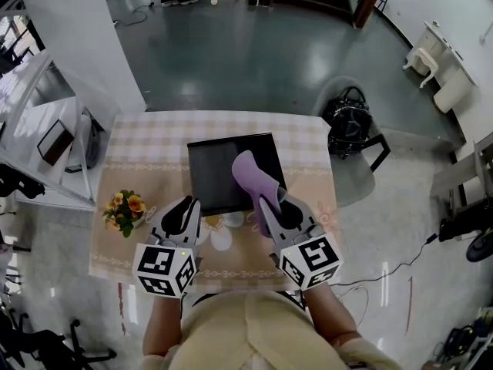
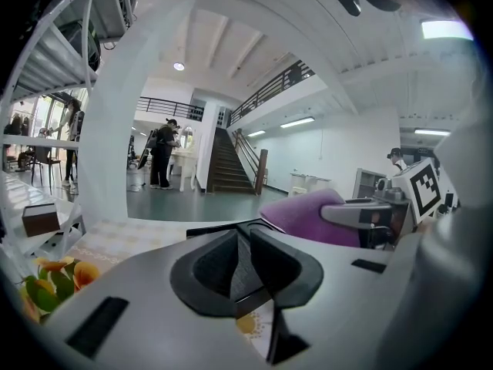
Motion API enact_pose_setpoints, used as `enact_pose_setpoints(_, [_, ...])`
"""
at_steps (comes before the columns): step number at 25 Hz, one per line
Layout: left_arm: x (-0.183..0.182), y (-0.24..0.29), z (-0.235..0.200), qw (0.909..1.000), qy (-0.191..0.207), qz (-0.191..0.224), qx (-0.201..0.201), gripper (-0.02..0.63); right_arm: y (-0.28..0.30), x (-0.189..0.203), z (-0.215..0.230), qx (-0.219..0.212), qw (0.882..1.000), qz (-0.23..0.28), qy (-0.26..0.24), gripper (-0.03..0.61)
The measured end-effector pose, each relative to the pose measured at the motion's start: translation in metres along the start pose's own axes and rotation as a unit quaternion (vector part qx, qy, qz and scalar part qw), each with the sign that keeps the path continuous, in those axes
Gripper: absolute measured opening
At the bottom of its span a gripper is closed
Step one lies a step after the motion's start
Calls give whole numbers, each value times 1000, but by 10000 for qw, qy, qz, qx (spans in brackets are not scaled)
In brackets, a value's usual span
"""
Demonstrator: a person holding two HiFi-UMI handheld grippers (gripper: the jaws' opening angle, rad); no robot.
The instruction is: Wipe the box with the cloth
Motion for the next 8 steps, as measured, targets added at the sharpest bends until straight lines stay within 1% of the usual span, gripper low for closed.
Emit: enact_pose_setpoints(8, [2,2,-1,10000,11,-31,-10,63,0,1,2,-29,10000,4,19,66])
Point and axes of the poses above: the fingertips, and each gripper's own axes: y forward along the fingers, z to its right, x out of its underside, the point moved 3 cm from there along -y, backward along the fingers, and after that the axes turned 4 degrees about -y, right-handed, at the moved point
